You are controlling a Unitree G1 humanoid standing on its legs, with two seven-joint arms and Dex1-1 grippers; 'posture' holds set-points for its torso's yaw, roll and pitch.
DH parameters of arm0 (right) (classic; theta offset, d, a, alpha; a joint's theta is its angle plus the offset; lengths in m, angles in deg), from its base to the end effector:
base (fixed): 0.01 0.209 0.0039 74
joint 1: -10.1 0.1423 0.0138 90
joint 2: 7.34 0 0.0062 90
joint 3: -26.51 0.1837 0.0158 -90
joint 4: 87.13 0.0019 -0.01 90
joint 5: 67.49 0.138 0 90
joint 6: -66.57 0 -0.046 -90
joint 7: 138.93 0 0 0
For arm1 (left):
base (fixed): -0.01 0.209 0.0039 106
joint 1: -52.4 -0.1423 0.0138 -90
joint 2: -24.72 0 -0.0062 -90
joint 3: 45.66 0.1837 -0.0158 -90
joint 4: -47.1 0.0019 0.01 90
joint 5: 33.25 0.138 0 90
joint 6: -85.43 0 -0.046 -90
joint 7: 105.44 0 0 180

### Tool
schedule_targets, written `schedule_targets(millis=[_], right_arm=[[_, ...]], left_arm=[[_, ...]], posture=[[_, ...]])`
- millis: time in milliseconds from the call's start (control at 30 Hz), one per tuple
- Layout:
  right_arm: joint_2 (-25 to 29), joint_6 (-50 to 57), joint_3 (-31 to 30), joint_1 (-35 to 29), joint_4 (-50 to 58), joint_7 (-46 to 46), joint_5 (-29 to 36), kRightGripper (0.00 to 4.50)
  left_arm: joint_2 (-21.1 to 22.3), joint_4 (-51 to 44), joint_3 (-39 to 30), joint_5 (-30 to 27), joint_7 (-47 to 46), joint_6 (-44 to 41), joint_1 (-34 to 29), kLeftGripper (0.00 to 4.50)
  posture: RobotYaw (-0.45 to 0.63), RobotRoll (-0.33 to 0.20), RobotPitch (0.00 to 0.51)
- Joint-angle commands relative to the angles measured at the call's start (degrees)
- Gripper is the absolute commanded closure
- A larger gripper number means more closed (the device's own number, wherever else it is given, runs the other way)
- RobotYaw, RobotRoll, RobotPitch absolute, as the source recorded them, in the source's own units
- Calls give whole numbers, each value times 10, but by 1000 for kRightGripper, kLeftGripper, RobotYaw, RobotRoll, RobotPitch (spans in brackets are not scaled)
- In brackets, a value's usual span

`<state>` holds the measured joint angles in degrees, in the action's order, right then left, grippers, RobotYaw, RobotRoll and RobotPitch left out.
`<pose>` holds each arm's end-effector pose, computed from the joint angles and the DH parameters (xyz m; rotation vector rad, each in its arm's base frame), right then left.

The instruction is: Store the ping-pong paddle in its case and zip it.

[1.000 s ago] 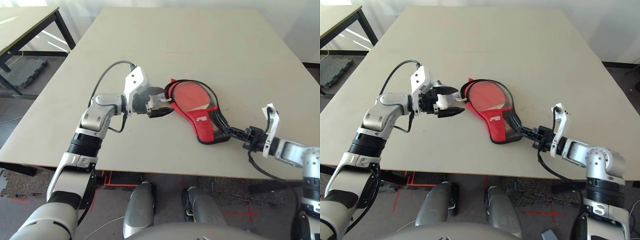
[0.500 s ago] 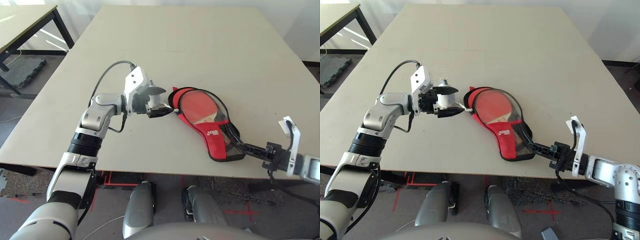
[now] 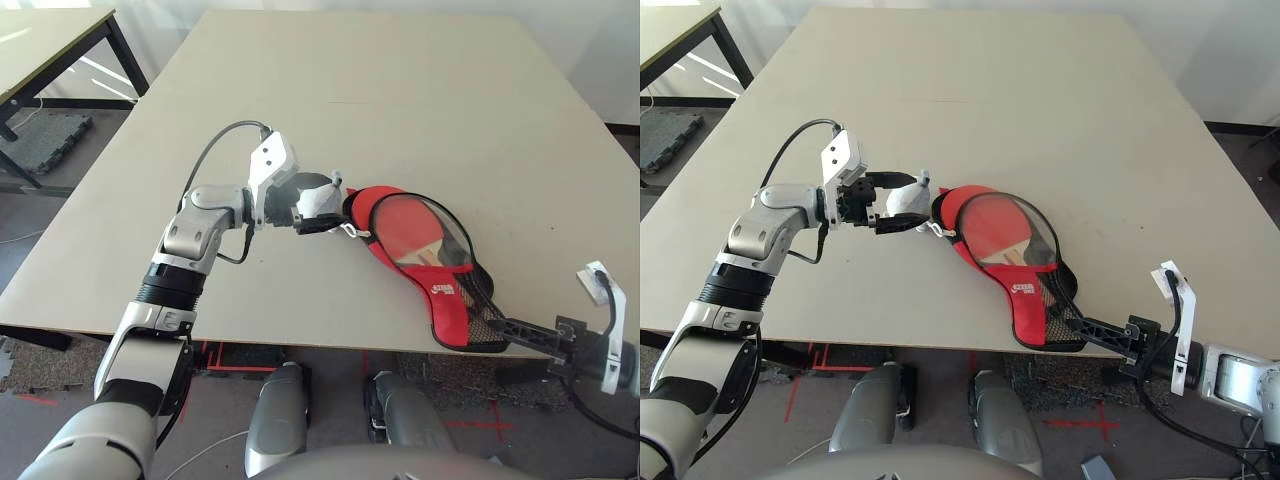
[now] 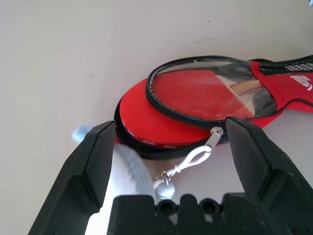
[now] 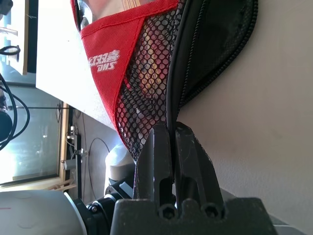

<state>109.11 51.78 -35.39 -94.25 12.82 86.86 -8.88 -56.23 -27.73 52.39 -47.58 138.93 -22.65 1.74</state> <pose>0.1251 -0.3190 0.0961 0.7246 0.8476 0.6140 0.3154 0.1802 0.1655 0.2687 0.0836 -1.2353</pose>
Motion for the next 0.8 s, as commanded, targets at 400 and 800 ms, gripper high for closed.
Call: schedule_targets(millis=[400, 800], right_arm=[[8, -25, -37, 62, -11, -11, -24, 4473], [-5, -86, -124, 169, -92, -9, -103, 4473]], left_arm=[[4, 21, 8, 9, 4, 14, 7, 0], [16, 13, 1, 9, -3, 11, 1, 0]], posture=[[52, 0, 108], [73, 0, 103]])
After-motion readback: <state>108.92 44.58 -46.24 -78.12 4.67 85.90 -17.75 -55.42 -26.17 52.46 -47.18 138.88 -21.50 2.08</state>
